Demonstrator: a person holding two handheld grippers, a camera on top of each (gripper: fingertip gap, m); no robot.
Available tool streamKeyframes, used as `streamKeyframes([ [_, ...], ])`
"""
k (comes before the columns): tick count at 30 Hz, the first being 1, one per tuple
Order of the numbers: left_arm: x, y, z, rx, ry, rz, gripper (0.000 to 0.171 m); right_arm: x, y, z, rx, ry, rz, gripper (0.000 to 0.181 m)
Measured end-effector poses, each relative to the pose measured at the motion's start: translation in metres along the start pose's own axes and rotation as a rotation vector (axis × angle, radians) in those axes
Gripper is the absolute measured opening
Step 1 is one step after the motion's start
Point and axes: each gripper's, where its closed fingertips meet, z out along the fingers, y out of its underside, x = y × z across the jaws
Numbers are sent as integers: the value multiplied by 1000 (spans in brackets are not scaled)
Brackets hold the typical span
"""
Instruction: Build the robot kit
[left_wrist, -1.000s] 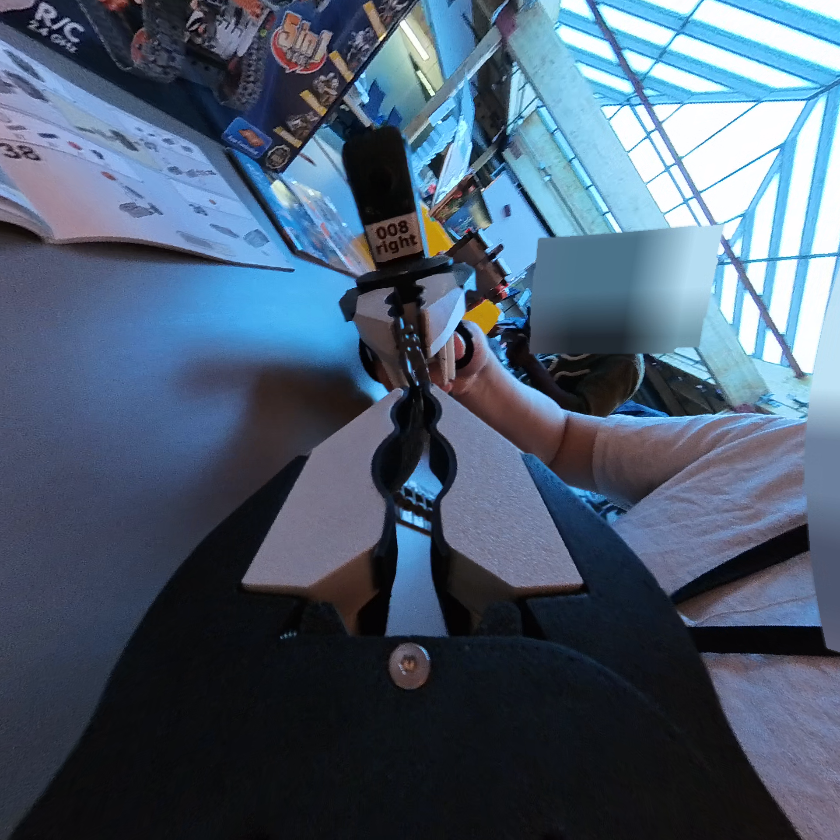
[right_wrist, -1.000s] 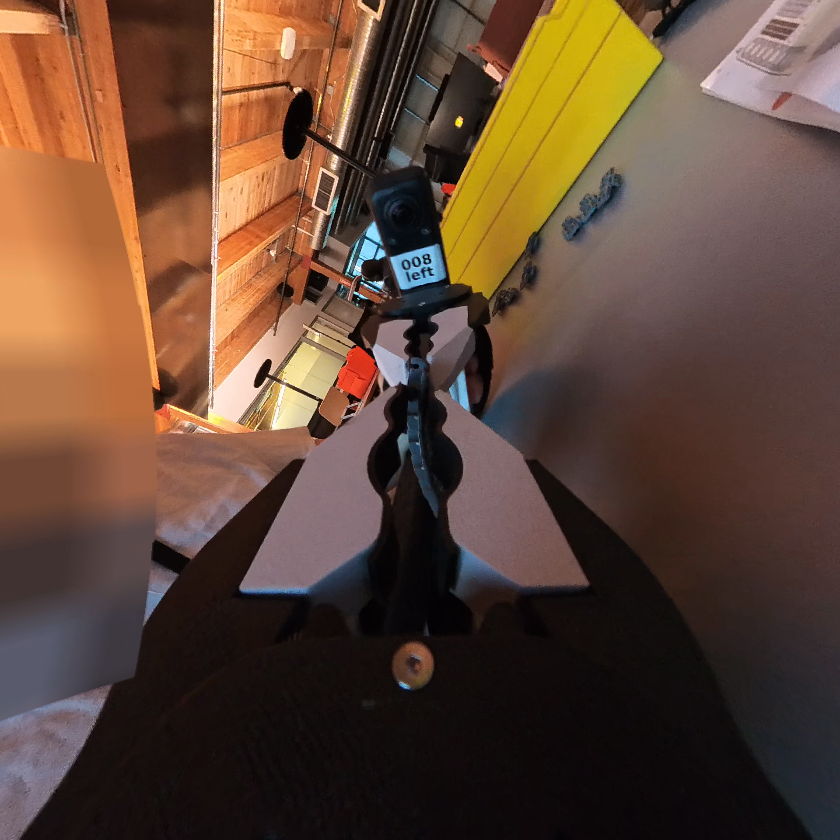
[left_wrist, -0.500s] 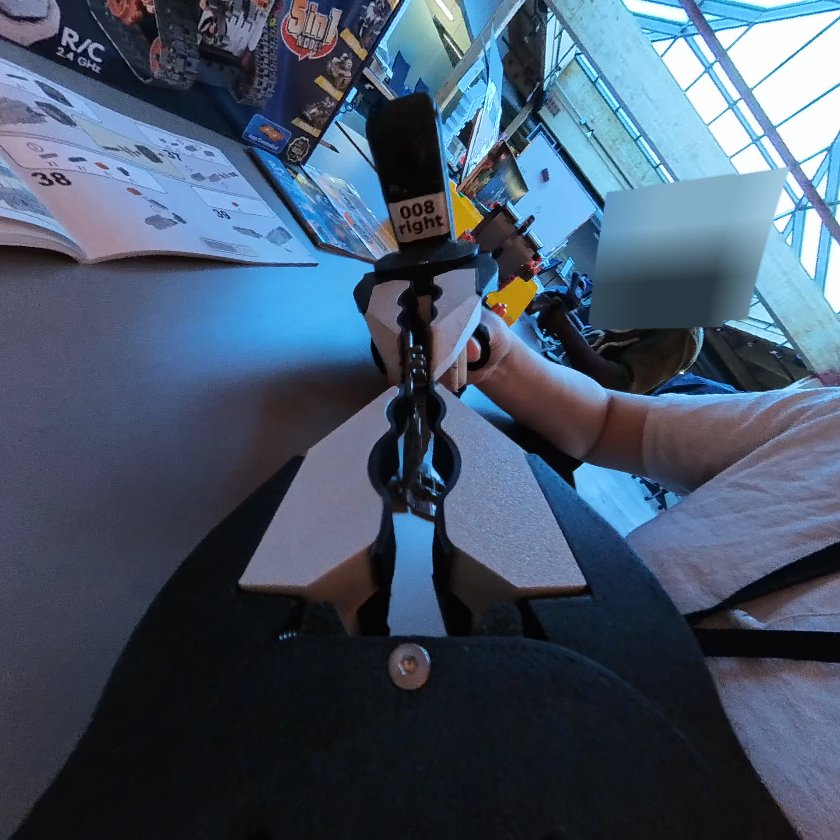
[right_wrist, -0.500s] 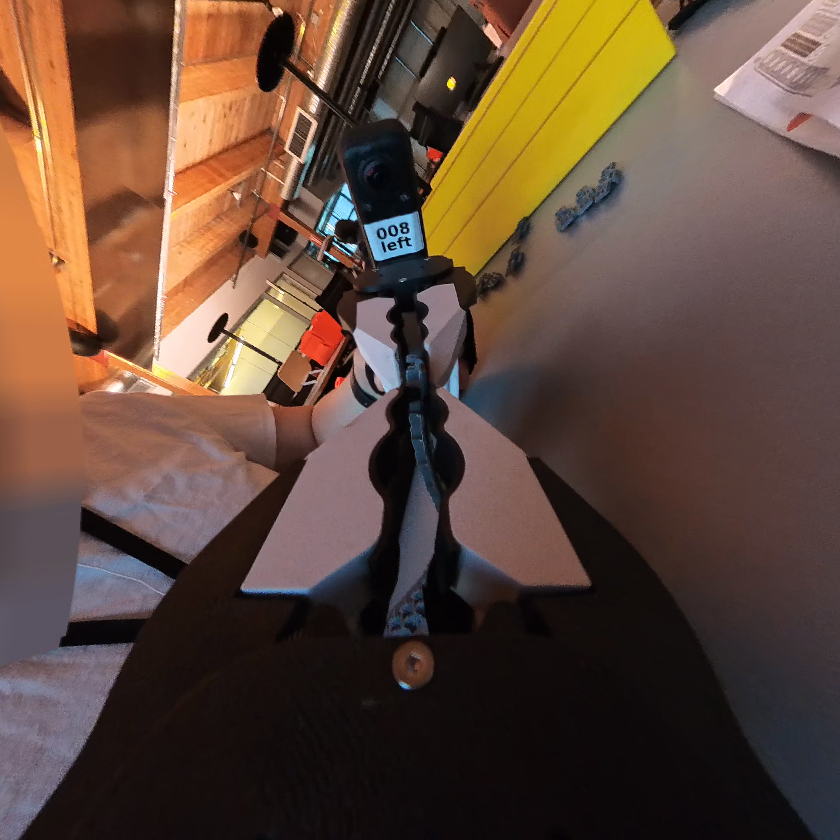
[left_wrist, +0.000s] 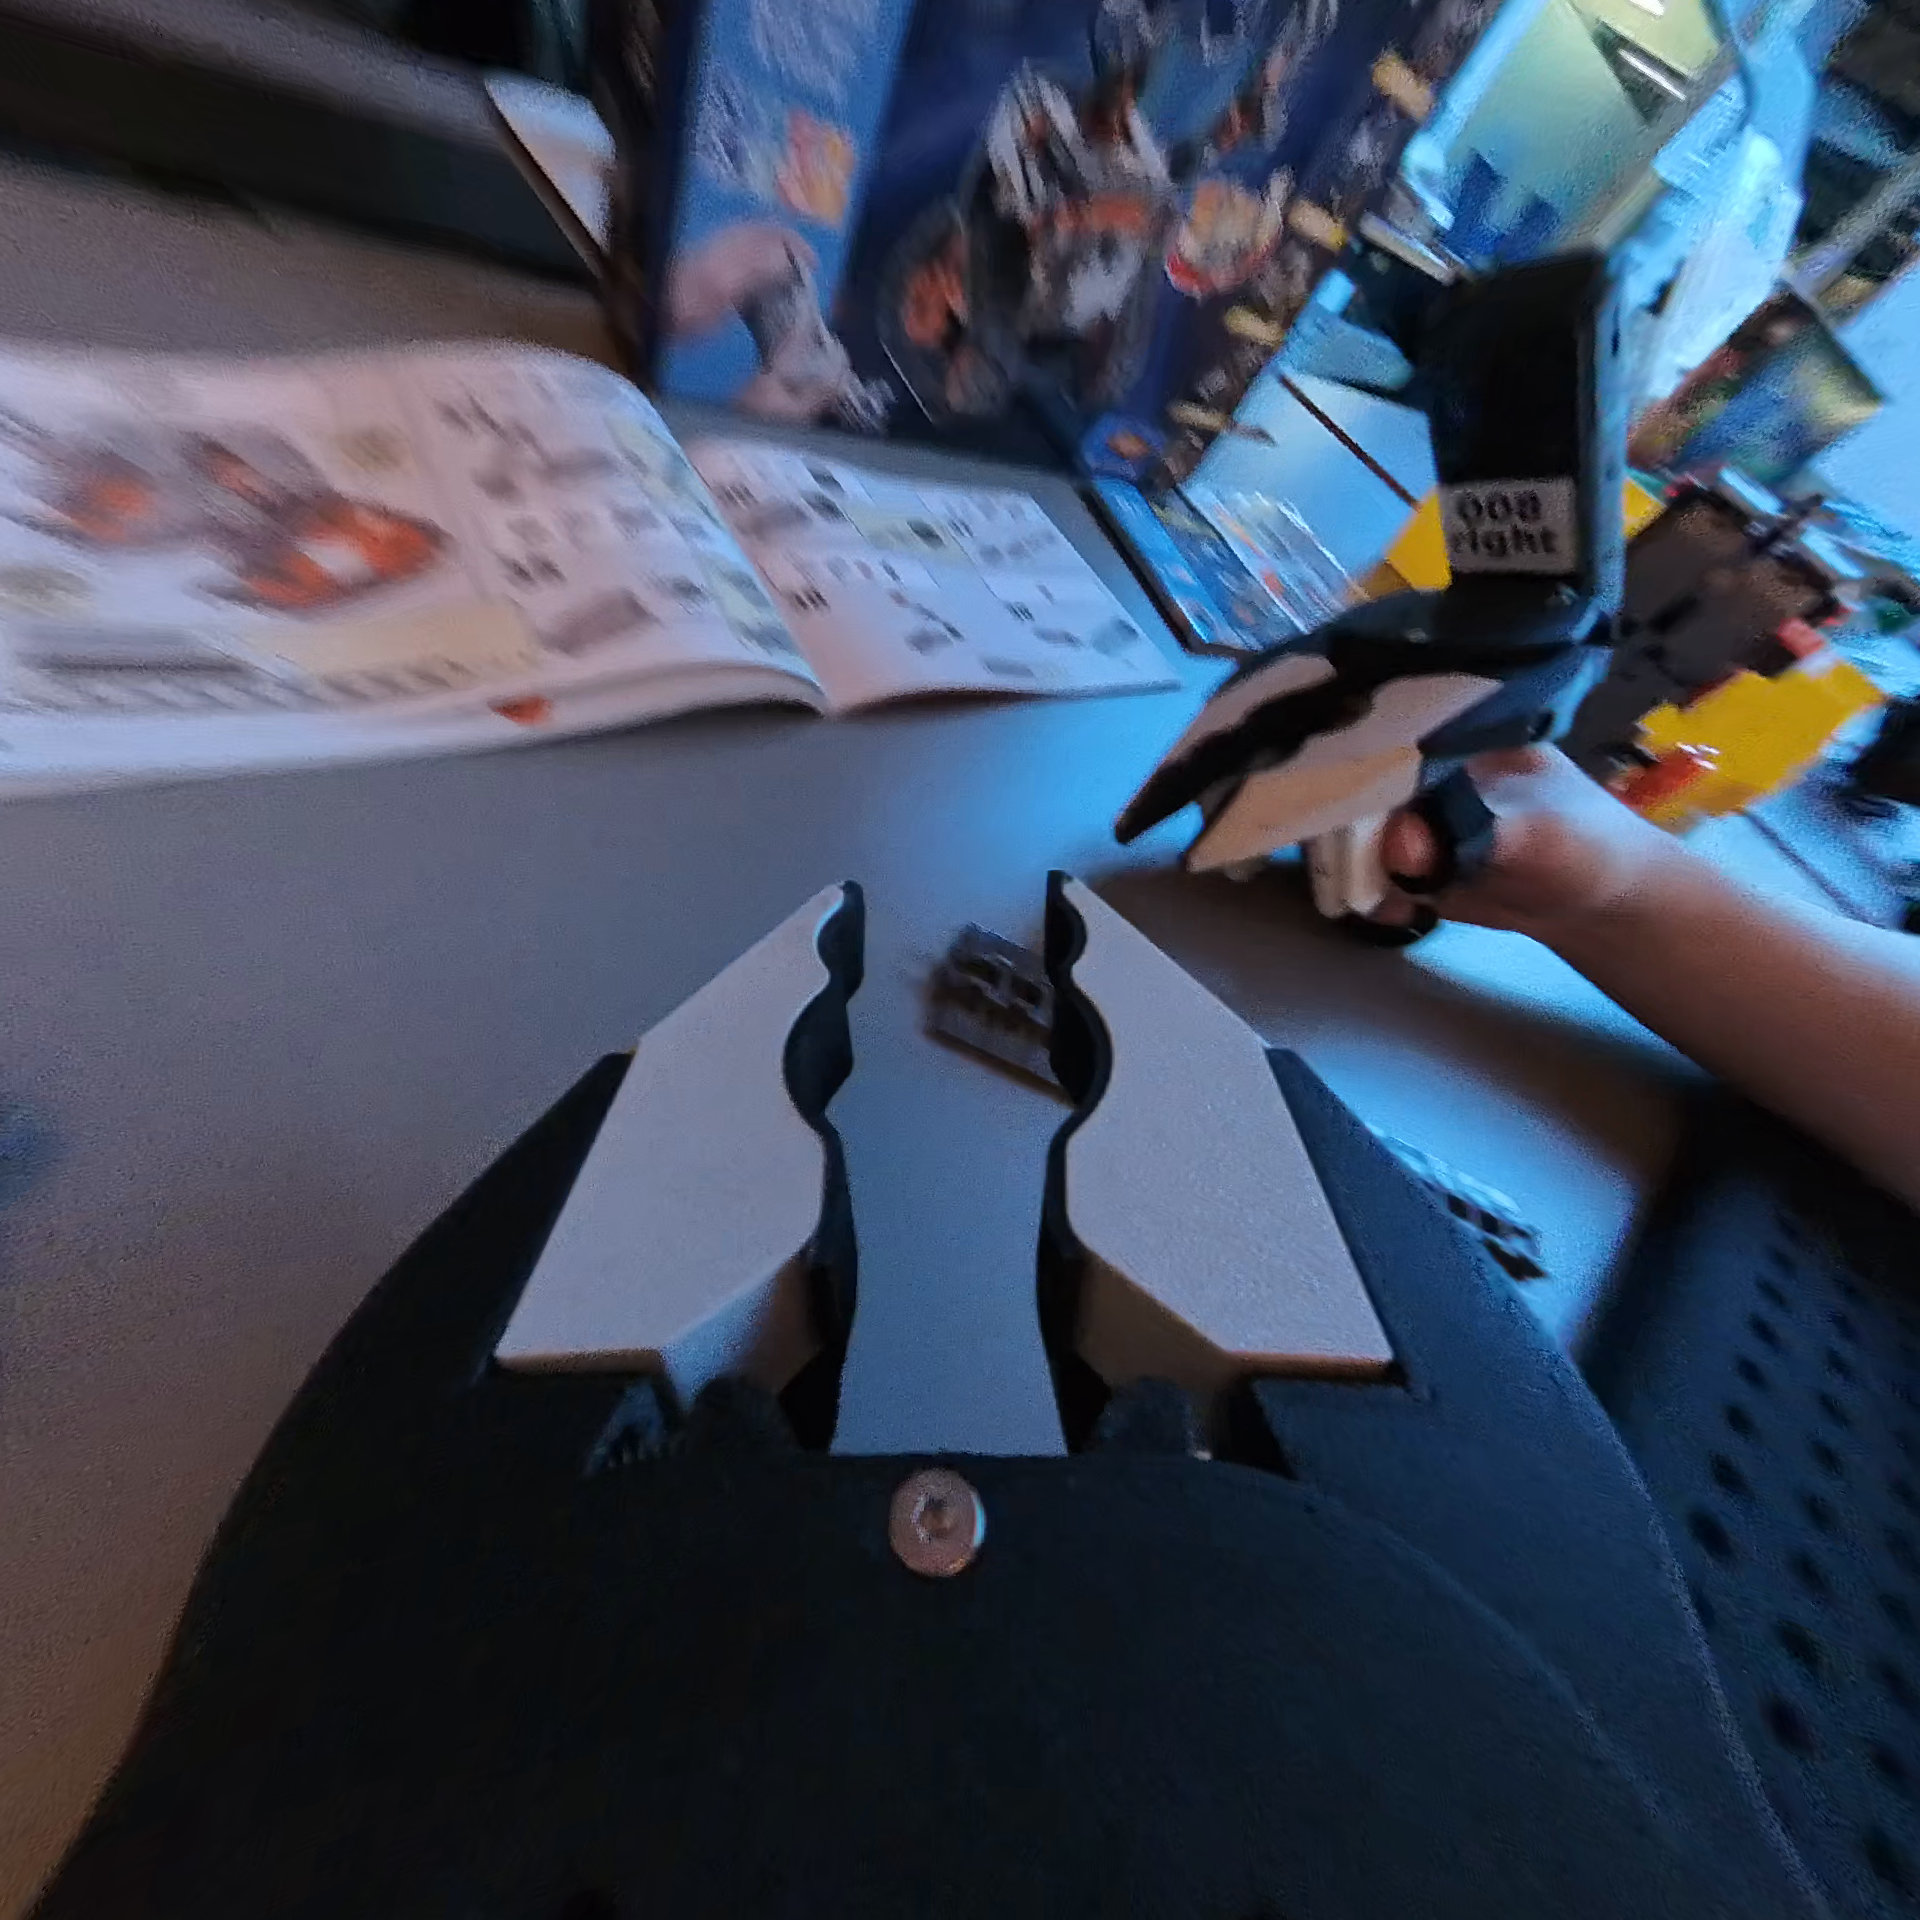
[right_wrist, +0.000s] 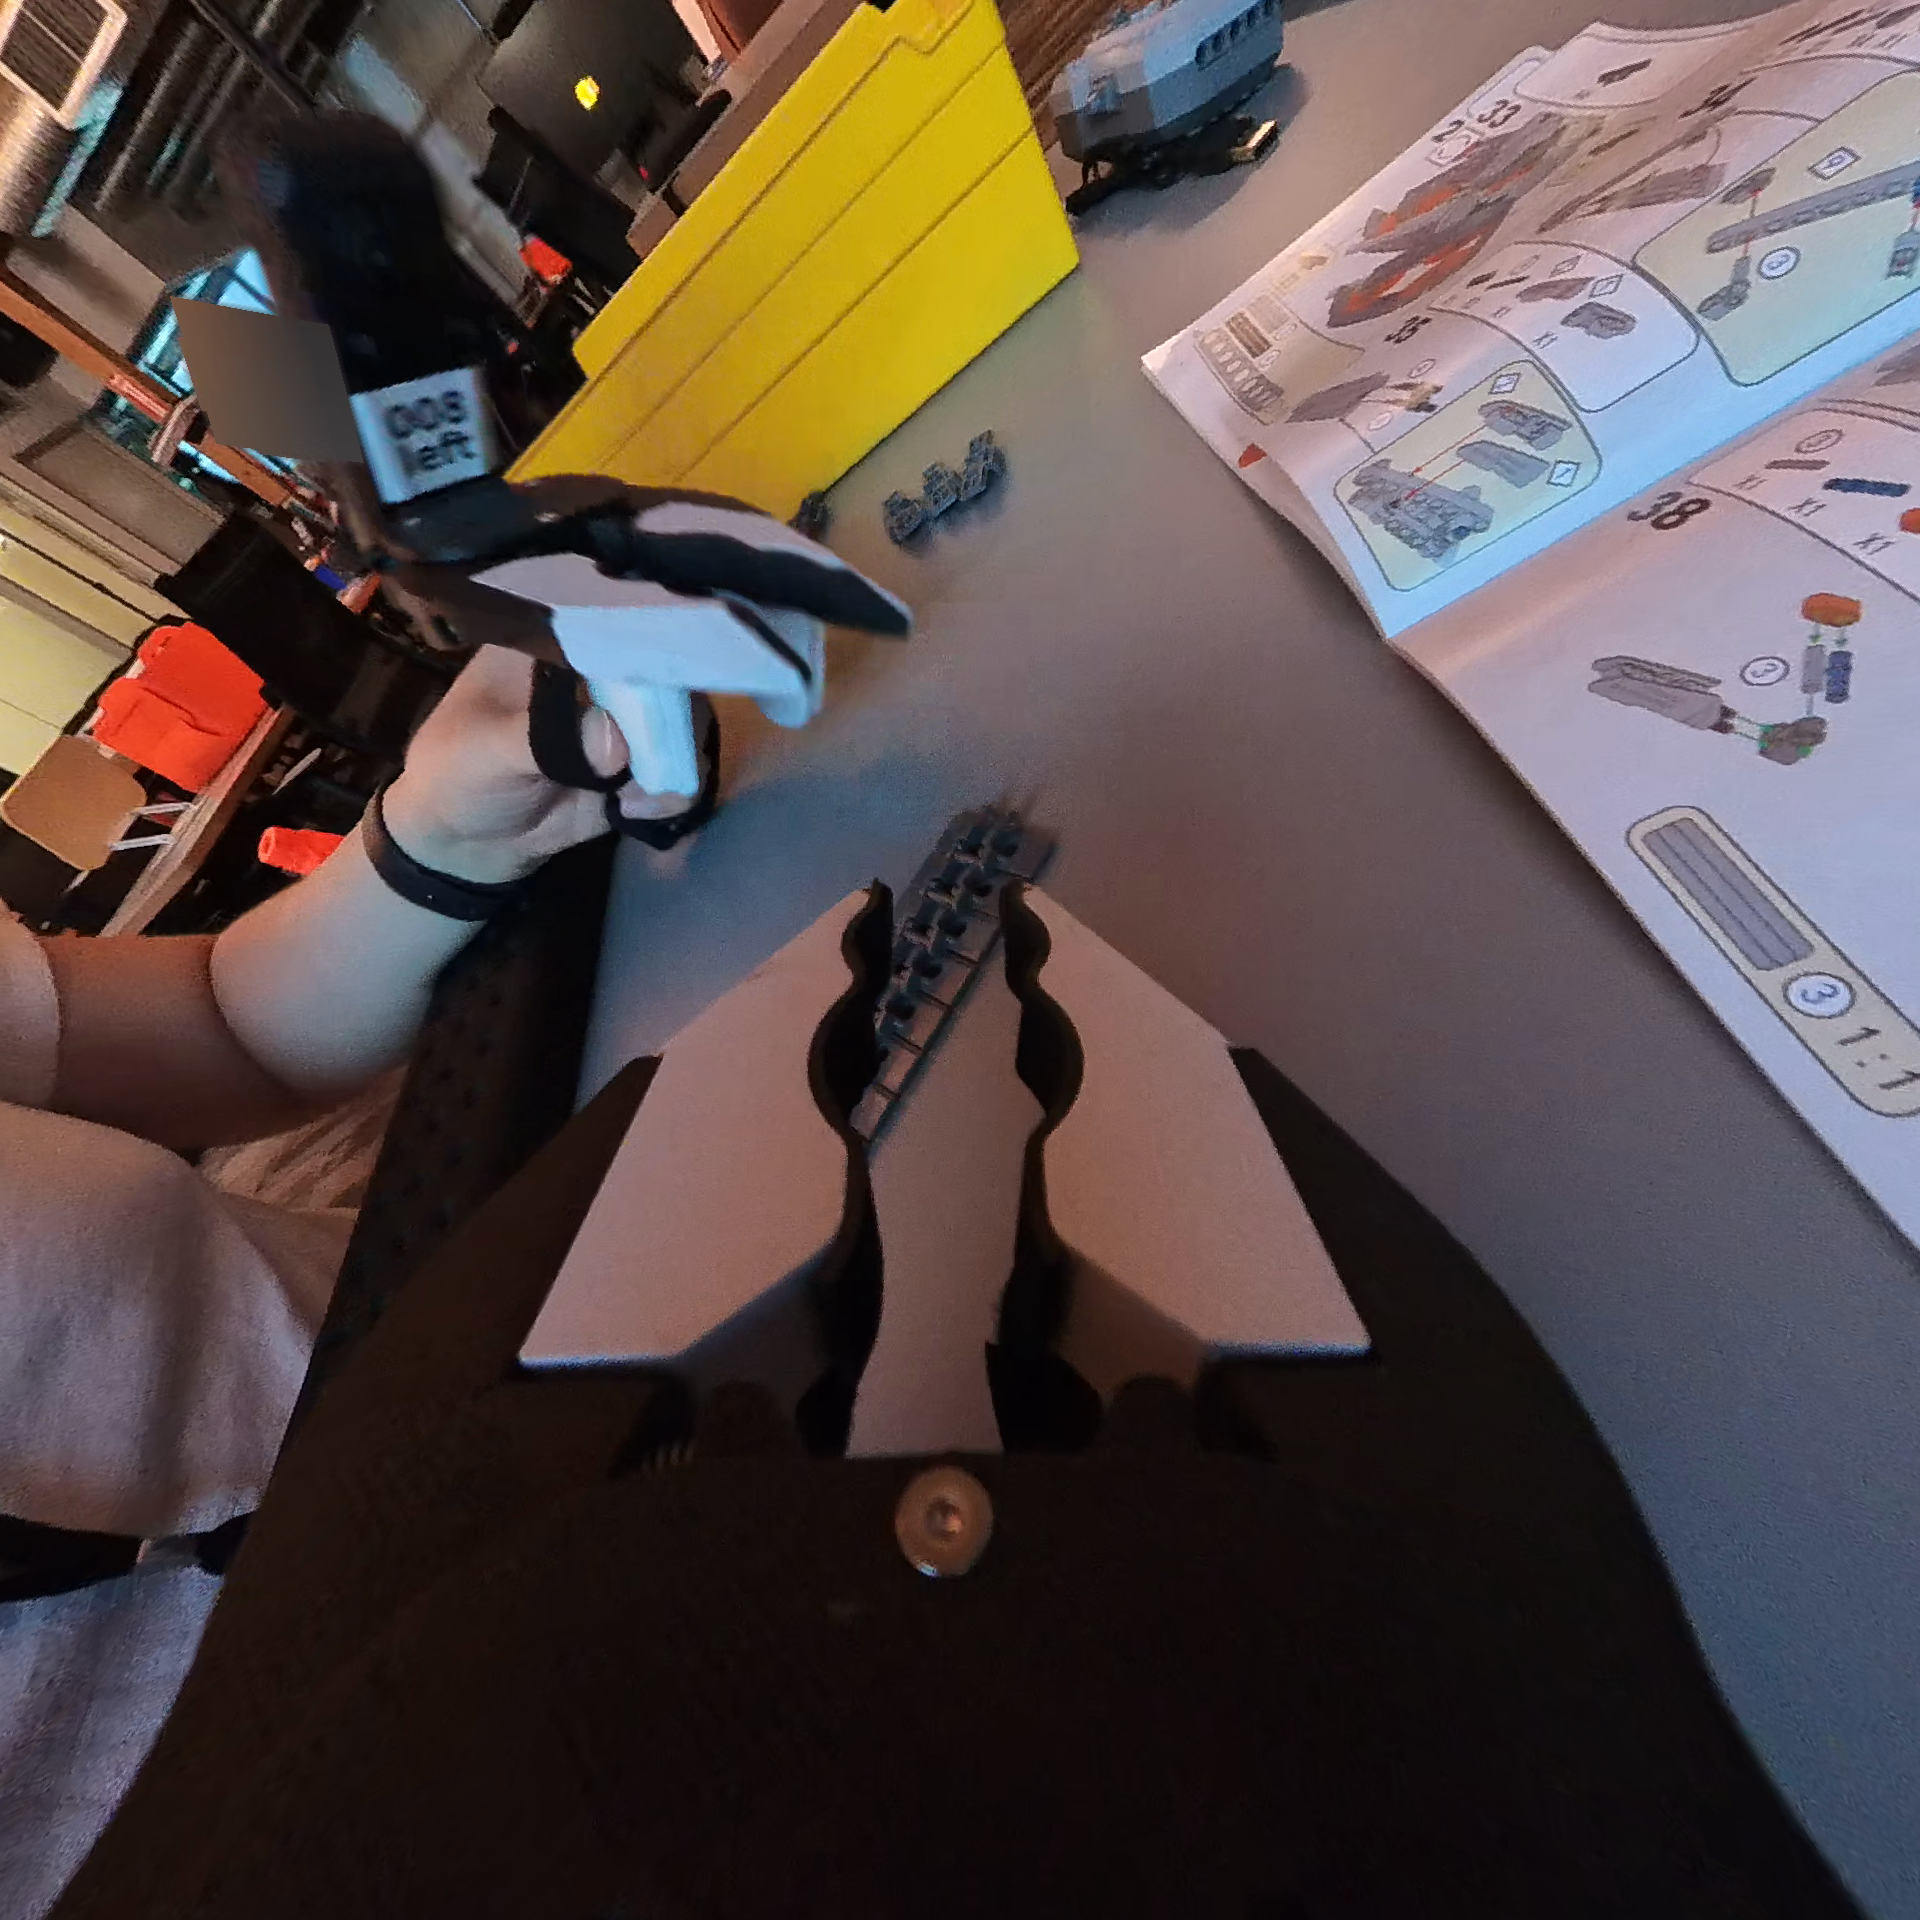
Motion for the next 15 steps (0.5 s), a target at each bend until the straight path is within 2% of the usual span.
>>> streamKeyframes([
  [3,-12,-24,-31,150,-132,64,29,6,-2,-1,15,69,-7,21],
  [6,-15,-33,-64,228,-203,53,26,3,0,8,-1,193,-80,25],
  [11,-35,-11,-111,154,-351,82,23,-11,8,40,-137,374,-218,31],
  [15,-40,-15,-155,169,-428,114,21,-3,27,46,-281,495,-325,31],
])
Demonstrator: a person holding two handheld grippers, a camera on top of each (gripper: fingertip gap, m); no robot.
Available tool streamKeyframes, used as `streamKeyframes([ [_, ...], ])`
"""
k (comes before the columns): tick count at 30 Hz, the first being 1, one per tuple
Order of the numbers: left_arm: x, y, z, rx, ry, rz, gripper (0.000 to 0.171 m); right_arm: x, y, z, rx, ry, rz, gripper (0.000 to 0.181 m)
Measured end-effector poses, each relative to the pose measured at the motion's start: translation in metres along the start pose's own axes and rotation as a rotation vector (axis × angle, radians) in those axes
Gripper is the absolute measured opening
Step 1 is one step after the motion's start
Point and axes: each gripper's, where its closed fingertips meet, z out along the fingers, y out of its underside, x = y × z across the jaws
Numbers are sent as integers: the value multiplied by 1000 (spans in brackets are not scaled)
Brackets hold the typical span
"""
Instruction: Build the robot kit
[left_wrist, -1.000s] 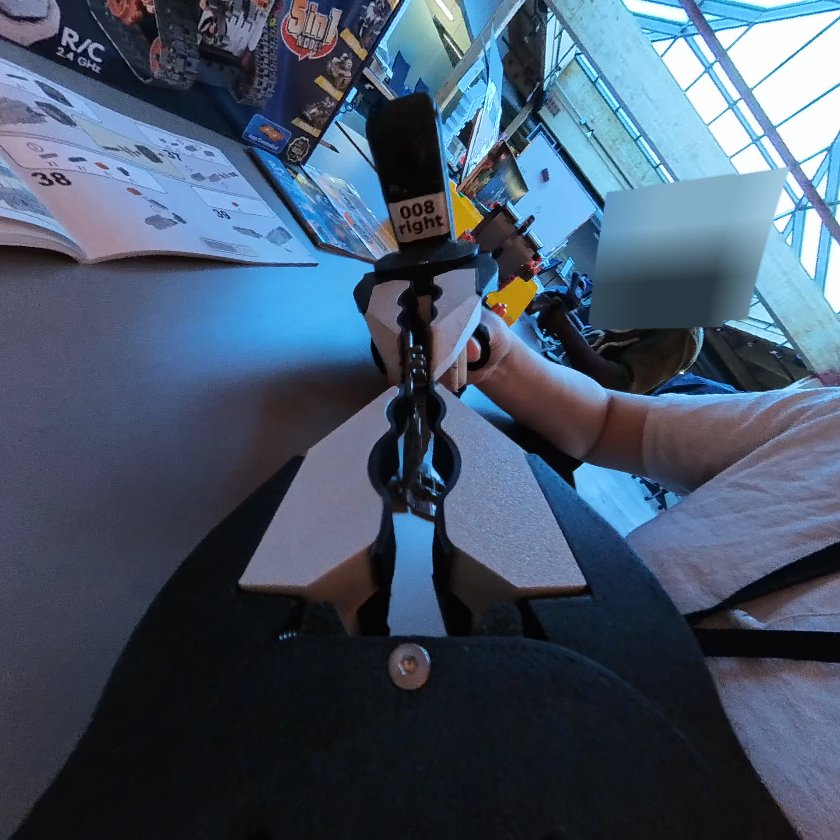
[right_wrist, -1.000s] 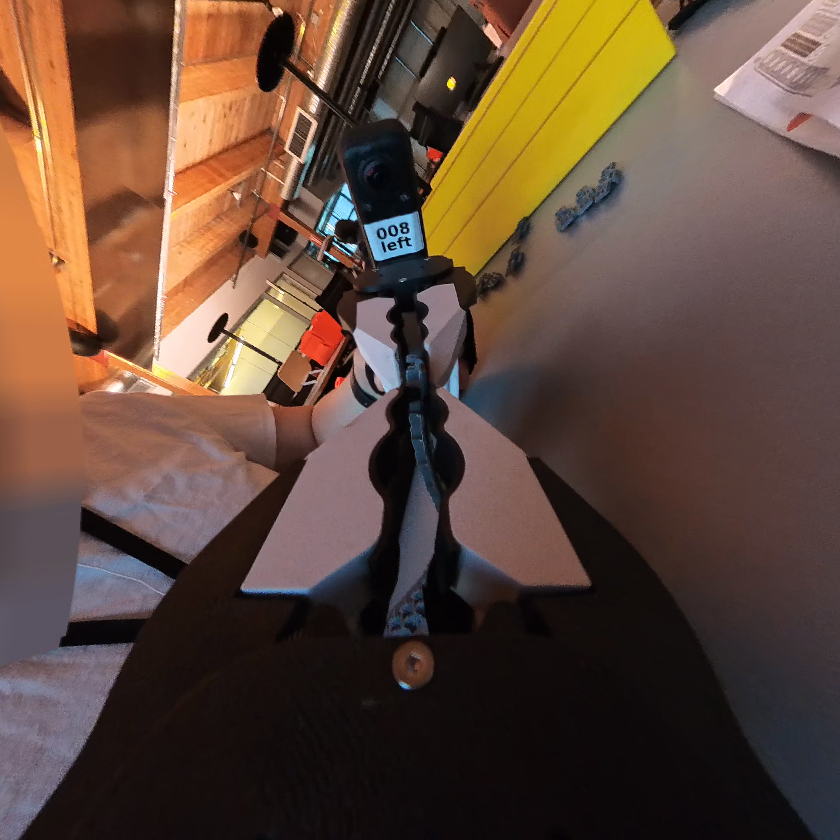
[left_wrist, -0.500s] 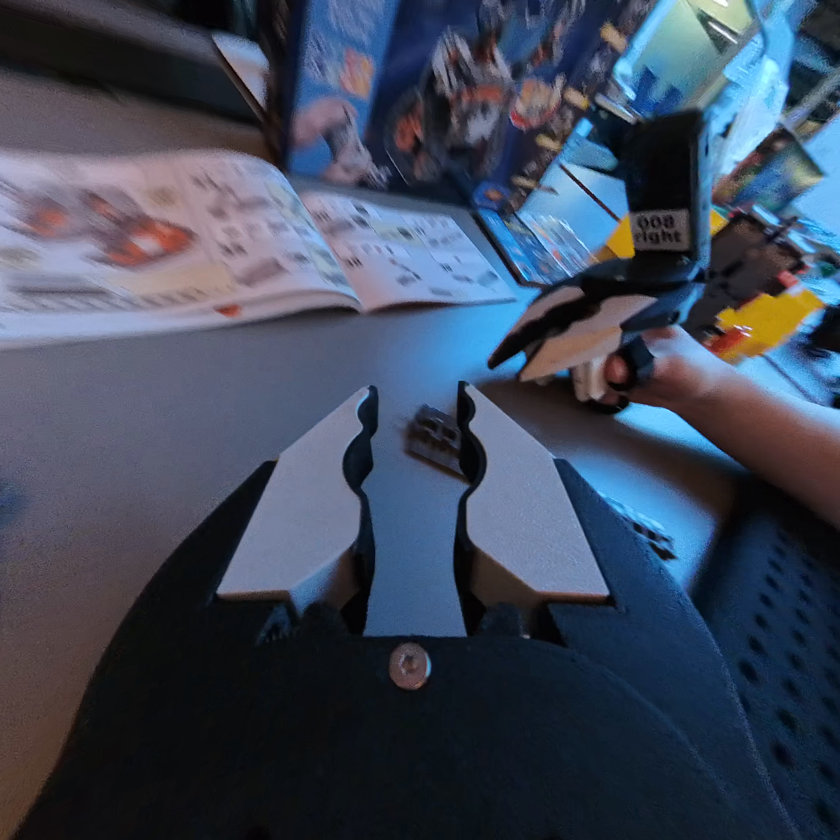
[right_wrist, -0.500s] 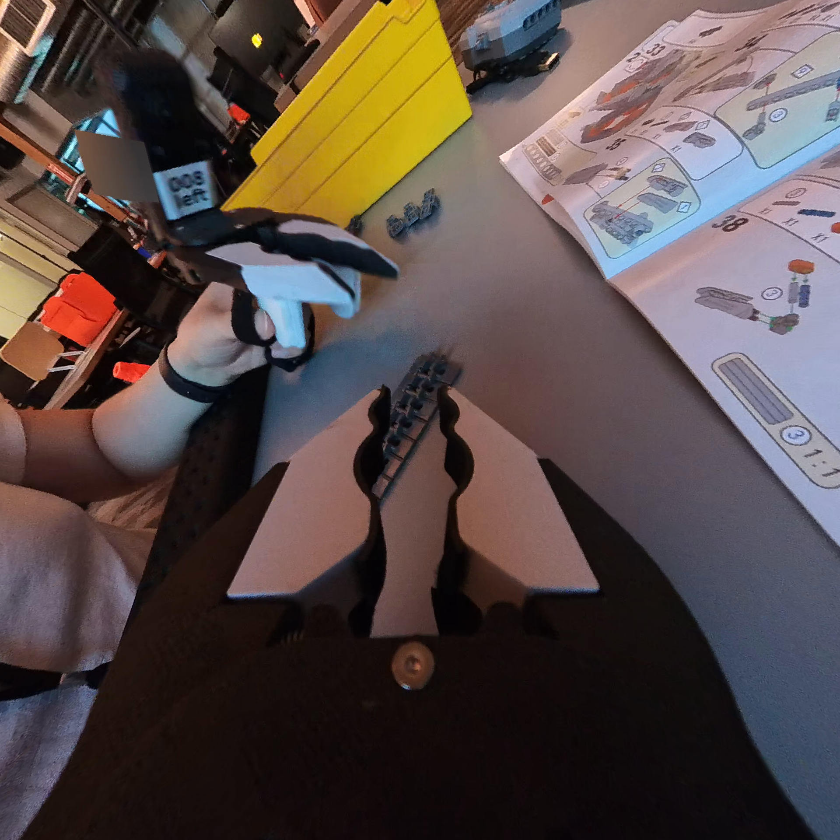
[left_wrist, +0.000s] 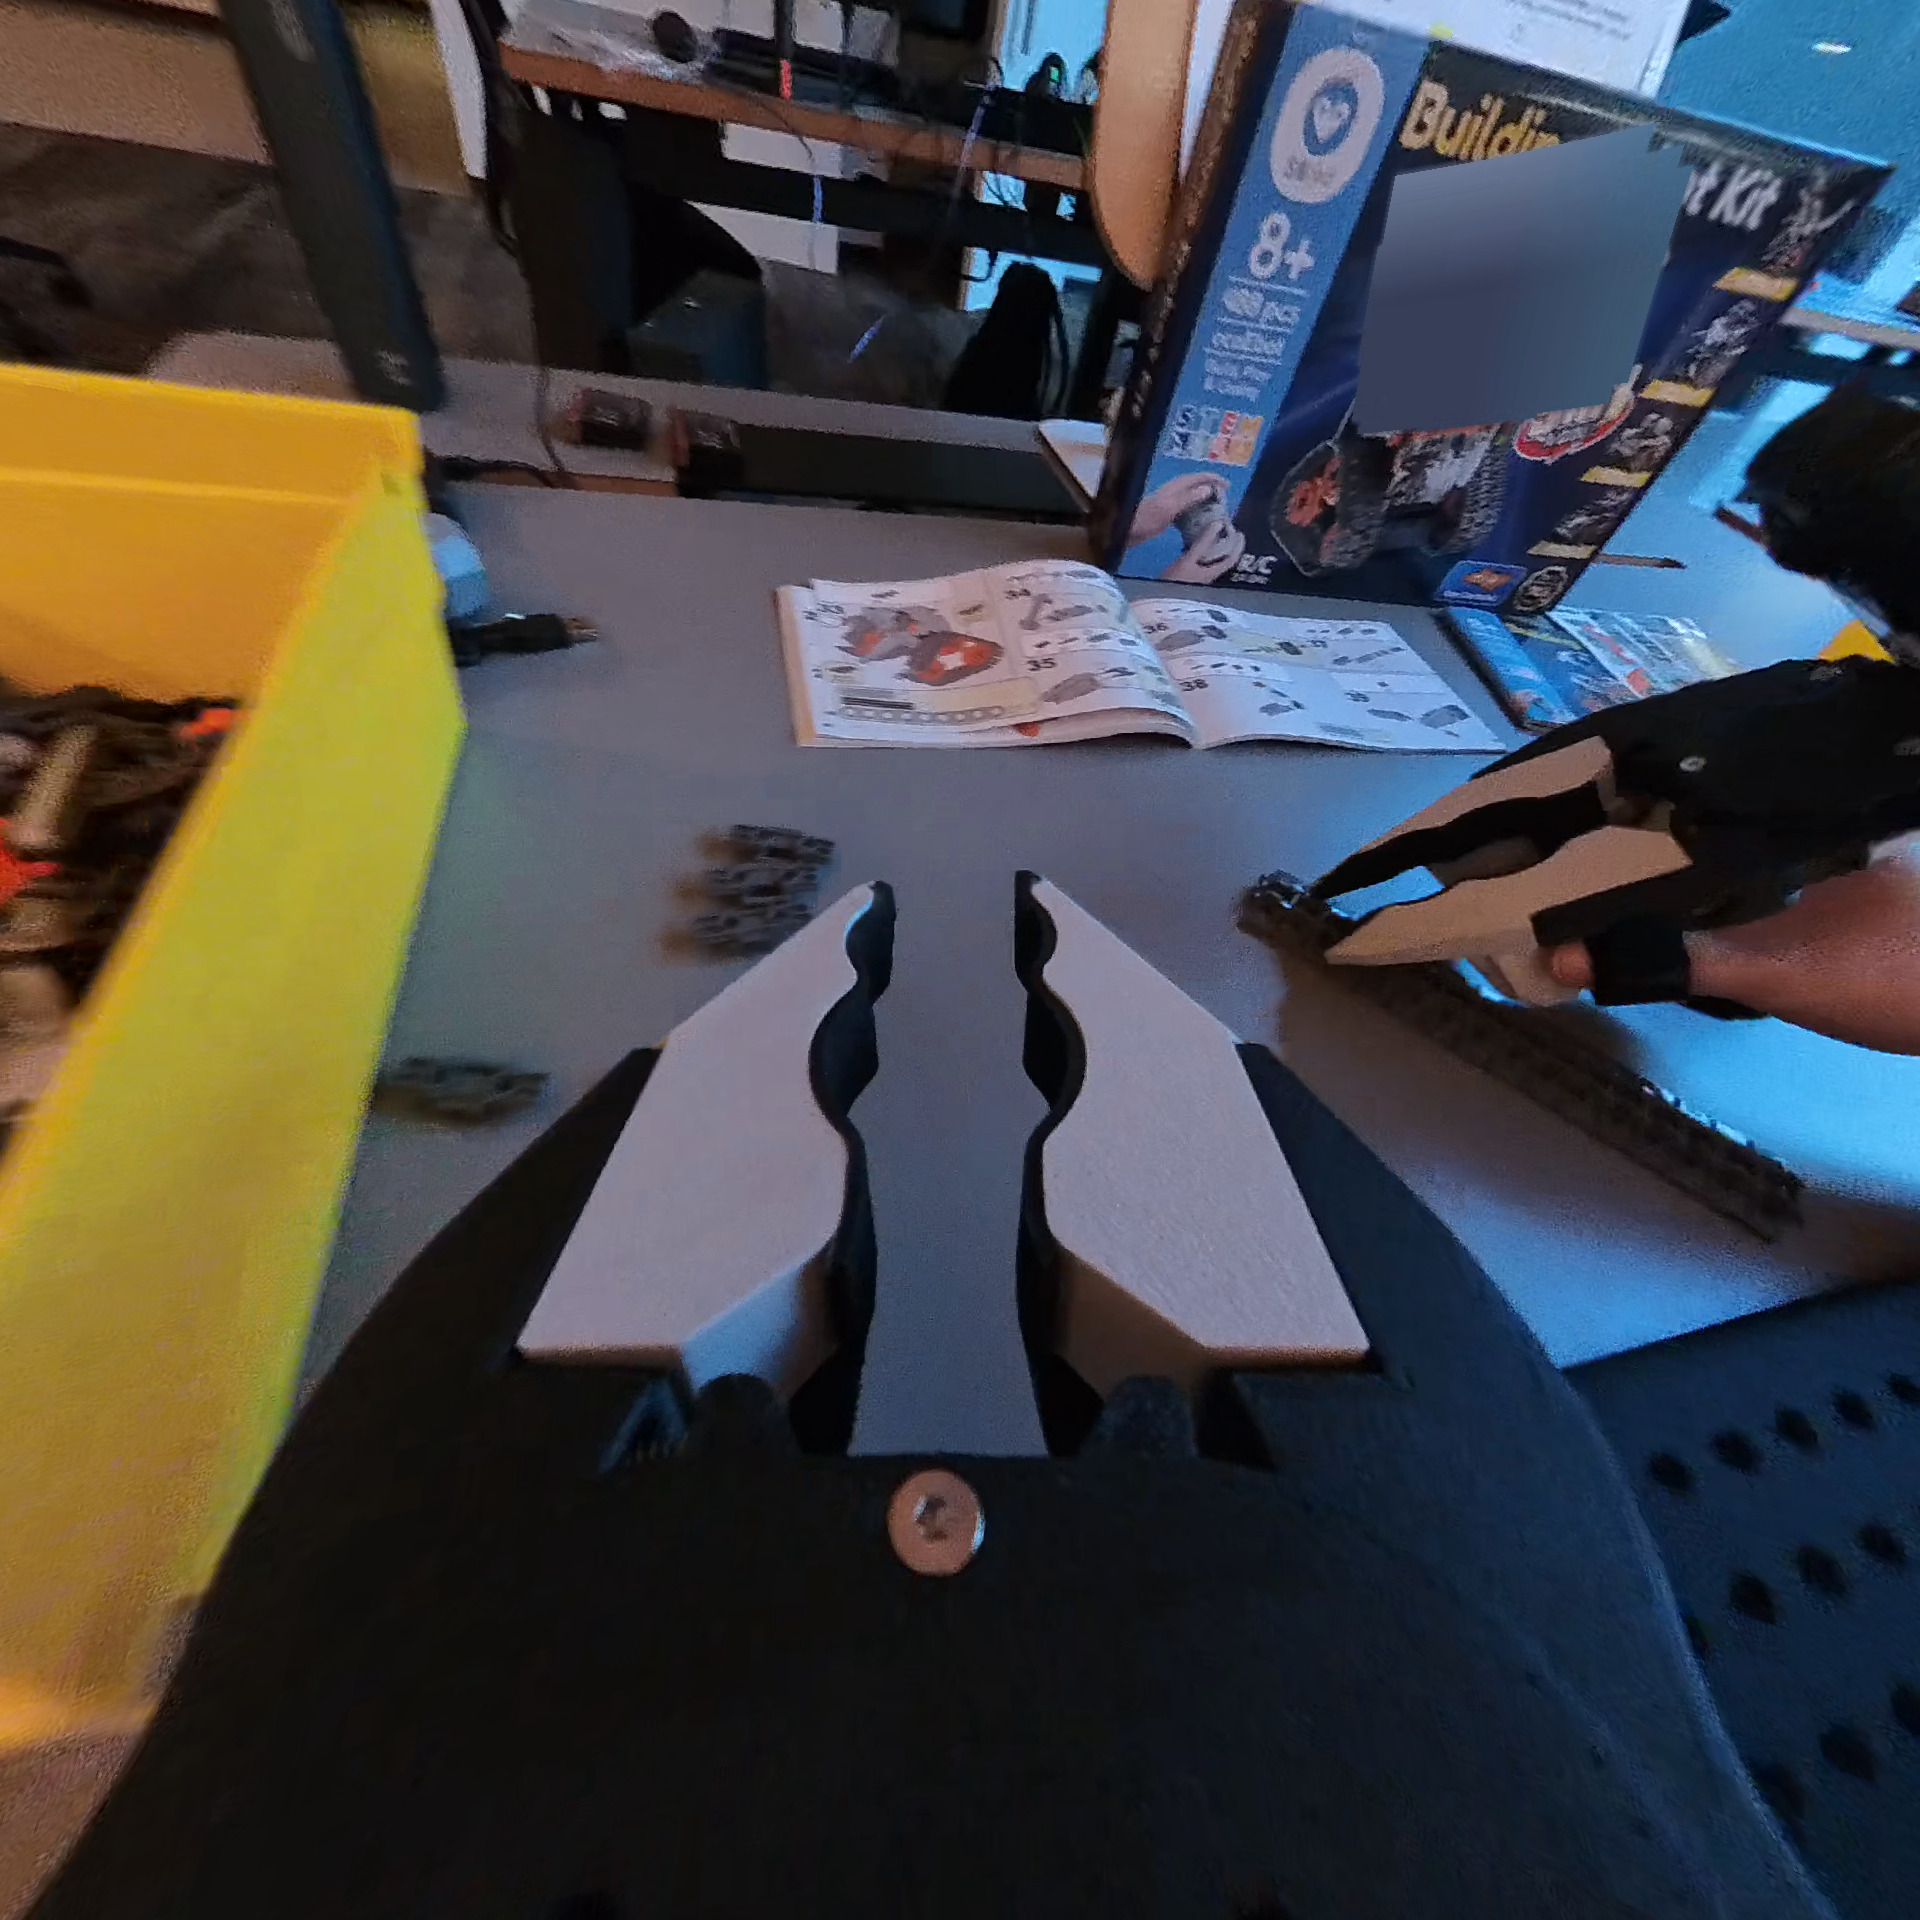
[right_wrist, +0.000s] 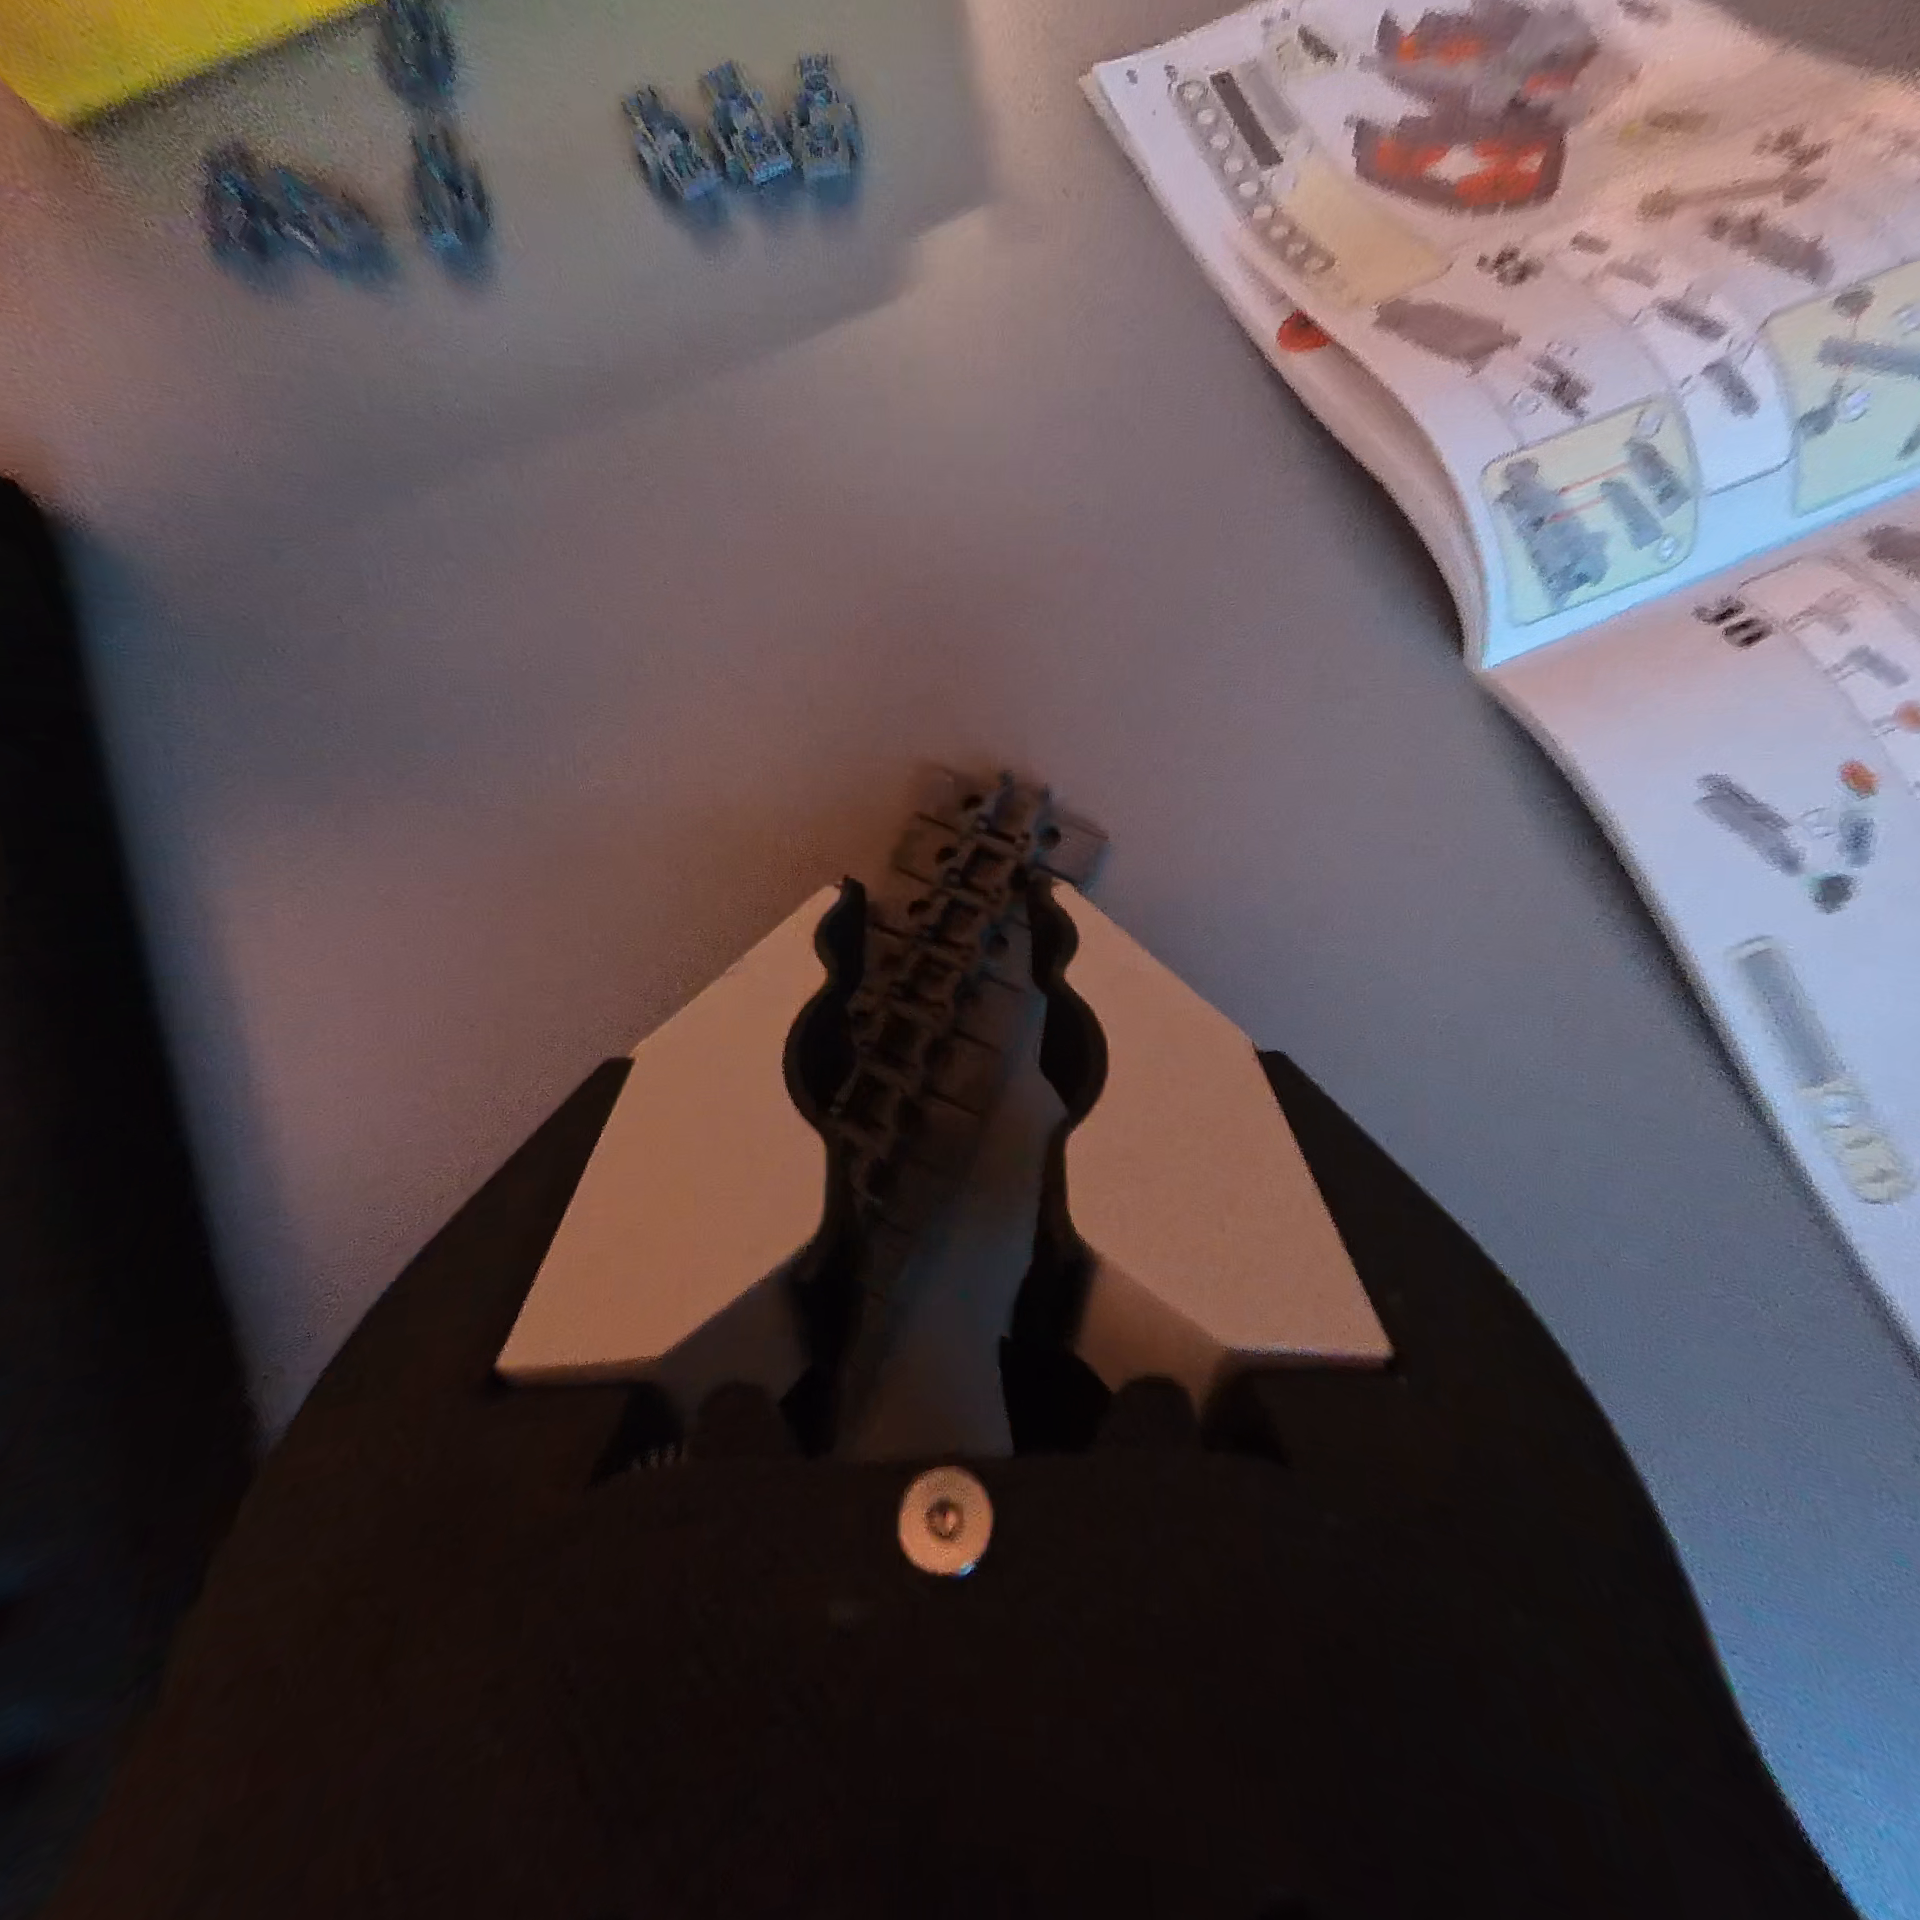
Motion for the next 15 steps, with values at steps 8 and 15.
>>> streamKeyframes([
  [8,-42,16,-50,-246,-87,58,21,-21,-2,5,-12,-142,-212,19],
  [15,-60,62,-11,-654,-158,408,37,-27,-19,-6,109,-148,-226,26],
])
